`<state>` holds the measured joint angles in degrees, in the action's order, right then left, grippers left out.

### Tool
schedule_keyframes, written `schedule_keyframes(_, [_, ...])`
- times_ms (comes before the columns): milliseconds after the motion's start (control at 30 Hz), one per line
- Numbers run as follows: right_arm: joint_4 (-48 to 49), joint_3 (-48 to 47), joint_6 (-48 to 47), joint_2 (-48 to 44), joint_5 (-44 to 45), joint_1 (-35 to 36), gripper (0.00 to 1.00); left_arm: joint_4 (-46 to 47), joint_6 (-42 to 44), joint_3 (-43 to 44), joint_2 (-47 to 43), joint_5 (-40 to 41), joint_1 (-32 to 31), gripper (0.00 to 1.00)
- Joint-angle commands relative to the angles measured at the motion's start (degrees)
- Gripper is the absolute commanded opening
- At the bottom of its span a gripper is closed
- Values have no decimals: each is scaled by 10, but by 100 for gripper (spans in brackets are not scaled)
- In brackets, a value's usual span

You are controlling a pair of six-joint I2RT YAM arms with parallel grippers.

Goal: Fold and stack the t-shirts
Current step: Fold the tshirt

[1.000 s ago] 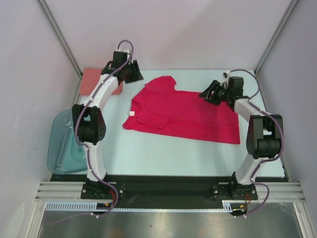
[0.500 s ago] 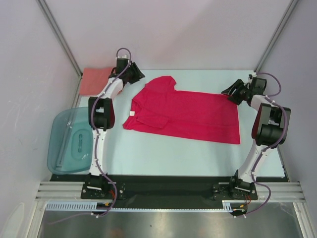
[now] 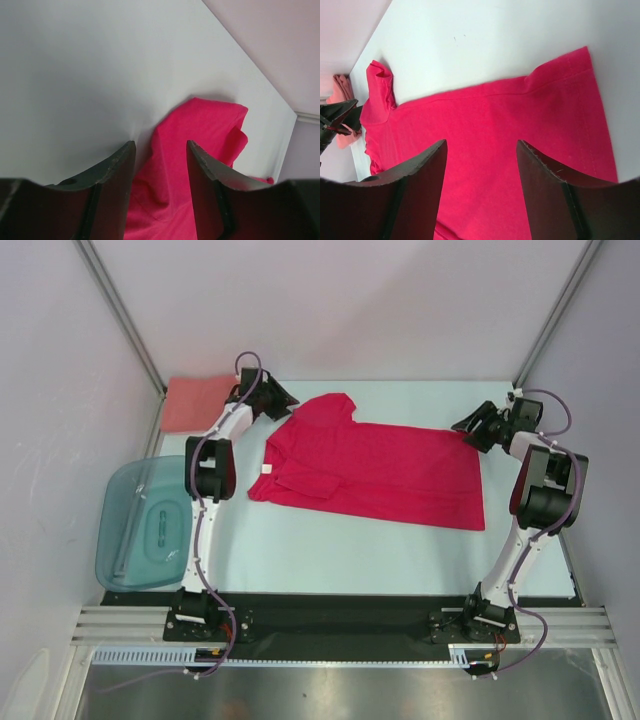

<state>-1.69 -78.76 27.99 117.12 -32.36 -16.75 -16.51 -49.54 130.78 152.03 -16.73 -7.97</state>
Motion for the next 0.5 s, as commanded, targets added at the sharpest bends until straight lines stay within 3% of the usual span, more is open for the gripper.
schedule_keyframes(0, [30, -27, 1, 5, -7, -5, 63, -12, -32, 28, 9, -21, -7, 51])
schedule_keyframes(200, [0, -60, -18, 27, 10, -8, 64, 9, -56, 40, 28, -43, -8, 49])
schedule_keyframes(467, [-54, -104, -65, 52, 64, -10, 66, 43, -72, 42, 39, -64, -7, 29])
